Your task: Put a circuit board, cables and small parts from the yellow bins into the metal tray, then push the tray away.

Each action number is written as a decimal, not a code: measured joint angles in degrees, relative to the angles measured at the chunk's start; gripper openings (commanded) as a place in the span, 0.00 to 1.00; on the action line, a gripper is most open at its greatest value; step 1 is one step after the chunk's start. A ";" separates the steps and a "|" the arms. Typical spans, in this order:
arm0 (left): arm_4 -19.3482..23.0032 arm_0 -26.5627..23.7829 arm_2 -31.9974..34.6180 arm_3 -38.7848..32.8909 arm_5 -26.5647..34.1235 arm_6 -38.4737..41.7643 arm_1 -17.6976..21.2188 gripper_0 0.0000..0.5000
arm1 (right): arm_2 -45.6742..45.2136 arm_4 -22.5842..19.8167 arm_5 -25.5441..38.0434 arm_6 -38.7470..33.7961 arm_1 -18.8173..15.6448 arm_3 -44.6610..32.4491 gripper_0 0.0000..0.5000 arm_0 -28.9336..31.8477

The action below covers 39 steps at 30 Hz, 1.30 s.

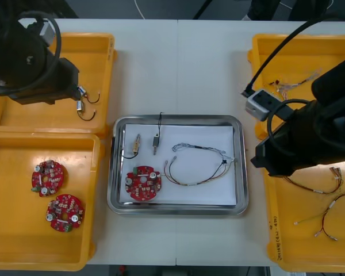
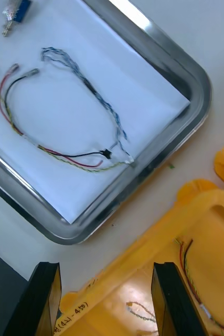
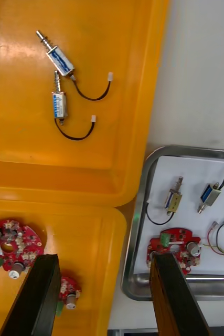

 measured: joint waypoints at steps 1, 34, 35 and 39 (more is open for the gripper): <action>0.54 0.98 1.20 -0.28 0.01 -1.35 0.35 1.00 | 1.70 0.62 0.00 0.87 0.41 0.00 1.00 -0.76; -3.92 18.98 22.96 -0.31 0.15 -26.14 -0.34 1.00 | 34.24 14.54 -8.80 28.03 12.12 13.63 1.00 -10.32; -4.43 19.31 23.37 -0.30 0.15 -26.14 -0.75 1.00 | 34.65 14.54 -9.09 28.03 12.12 13.79 1.00 -10.32; -5.11 20.65 25.61 -0.25 0.15 -26.17 -2.32 1.00 | 36.30 14.67 -9.52 28.02 12.37 14.45 1.00 -10.38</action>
